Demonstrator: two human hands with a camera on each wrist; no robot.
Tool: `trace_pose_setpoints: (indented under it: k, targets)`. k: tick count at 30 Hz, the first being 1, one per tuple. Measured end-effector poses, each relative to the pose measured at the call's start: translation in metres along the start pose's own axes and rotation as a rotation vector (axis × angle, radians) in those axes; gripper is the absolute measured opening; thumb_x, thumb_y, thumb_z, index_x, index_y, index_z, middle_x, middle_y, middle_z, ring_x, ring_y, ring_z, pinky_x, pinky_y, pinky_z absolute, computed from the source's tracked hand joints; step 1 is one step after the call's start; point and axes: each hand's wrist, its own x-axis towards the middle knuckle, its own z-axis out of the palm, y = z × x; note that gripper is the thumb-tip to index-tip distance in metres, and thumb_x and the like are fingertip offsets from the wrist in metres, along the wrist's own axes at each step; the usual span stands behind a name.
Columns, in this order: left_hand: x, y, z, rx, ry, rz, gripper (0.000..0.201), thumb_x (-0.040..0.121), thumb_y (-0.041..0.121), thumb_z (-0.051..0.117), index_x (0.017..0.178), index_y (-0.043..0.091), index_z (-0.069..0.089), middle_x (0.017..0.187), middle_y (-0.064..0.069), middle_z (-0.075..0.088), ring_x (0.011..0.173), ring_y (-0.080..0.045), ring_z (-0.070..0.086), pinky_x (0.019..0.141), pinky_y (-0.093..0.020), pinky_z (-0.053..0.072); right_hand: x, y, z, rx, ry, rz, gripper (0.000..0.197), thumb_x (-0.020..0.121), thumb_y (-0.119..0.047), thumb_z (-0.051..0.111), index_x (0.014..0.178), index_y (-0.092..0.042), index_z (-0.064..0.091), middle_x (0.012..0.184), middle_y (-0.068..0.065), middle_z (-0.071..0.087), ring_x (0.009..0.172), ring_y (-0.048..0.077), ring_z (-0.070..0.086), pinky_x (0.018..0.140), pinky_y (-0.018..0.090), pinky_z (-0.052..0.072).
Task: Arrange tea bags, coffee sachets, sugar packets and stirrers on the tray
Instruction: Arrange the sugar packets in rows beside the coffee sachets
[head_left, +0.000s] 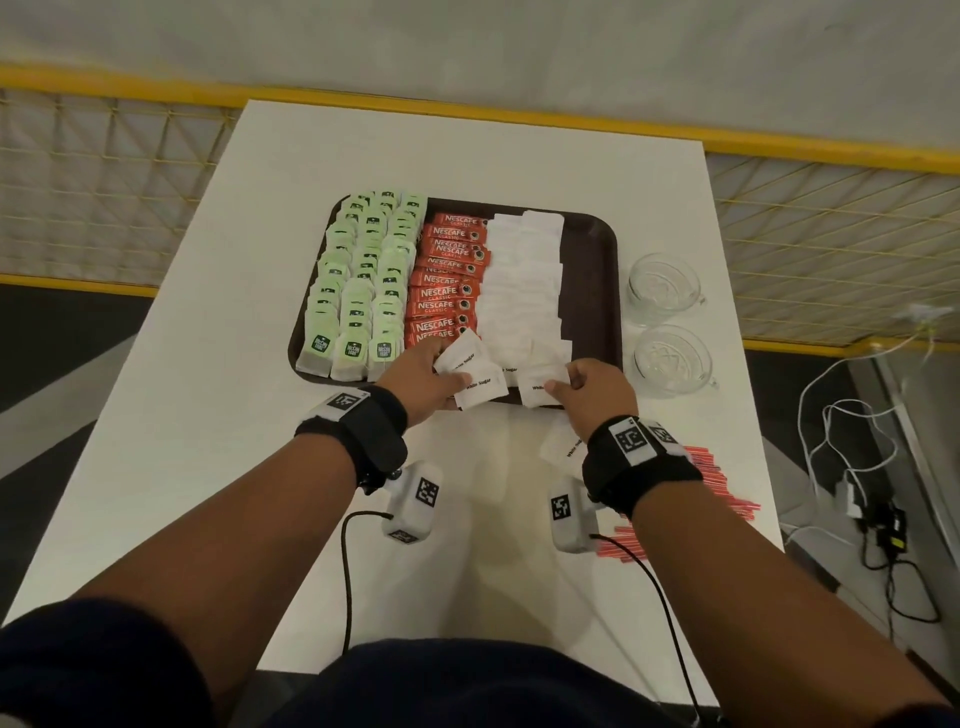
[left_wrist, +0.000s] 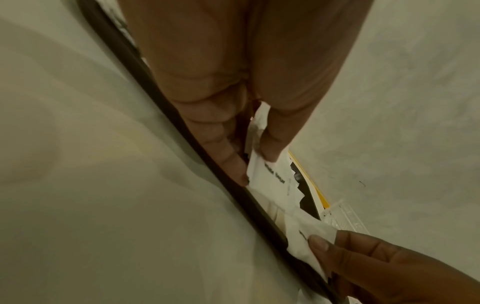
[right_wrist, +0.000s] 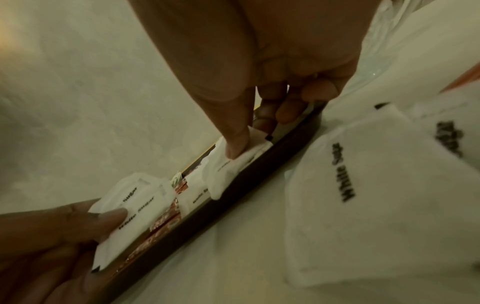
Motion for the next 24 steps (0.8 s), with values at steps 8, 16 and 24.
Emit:
trace_pose_setpoints:
  k: [8, 16, 24]
  targets:
    - [0.015, 0.006, 0.004, 0.086, -0.046, 0.058, 0.036, 0.090, 0.008, 0.066, 0.124, 0.007, 0.052, 0.117, -0.010, 0.065, 0.103, -0.025, 0.067, 0.079, -0.043, 0.061, 0.007, -0.003, 0.005, 0.009, 0.042, 0.071, 0.029, 0.087, -0.038, 0.068, 0.107, -0.018, 0.061, 0.094, -0.004, 0.060, 0.093, 0.019, 0.060, 0.083, 0.034, 0.050]
    - [0.023, 0.011, 0.005, 0.187, -0.063, 0.113, 0.037, 0.090, 0.012, 0.067, 0.125, 0.009, 0.053, 0.111, -0.005, 0.066, 0.096, -0.019, 0.067, 0.075, -0.033, 0.061, 0.004, -0.006, 0.004, -0.029, 0.193, 0.040, 0.039, 0.079, -0.040, 0.075, 0.106, -0.020, 0.056, 0.101, 0.002, 0.058, 0.093, 0.022, 0.058, 0.080, 0.036, 0.050]
    - [0.030, 0.015, 0.007, 0.162, -0.090, 0.172, 0.032, 0.091, 0.014, 0.067, 0.120, 0.008, 0.057, 0.106, -0.008, 0.067, 0.091, -0.017, 0.068, 0.067, -0.023, 0.059, 0.002, -0.030, 0.006, 0.146, -0.057, -0.081, 0.020, 0.087, -0.024, 0.070, 0.104, -0.014, 0.064, 0.075, -0.012, 0.058, 0.067, 0.000, 0.054, 0.063, 0.011, 0.041]
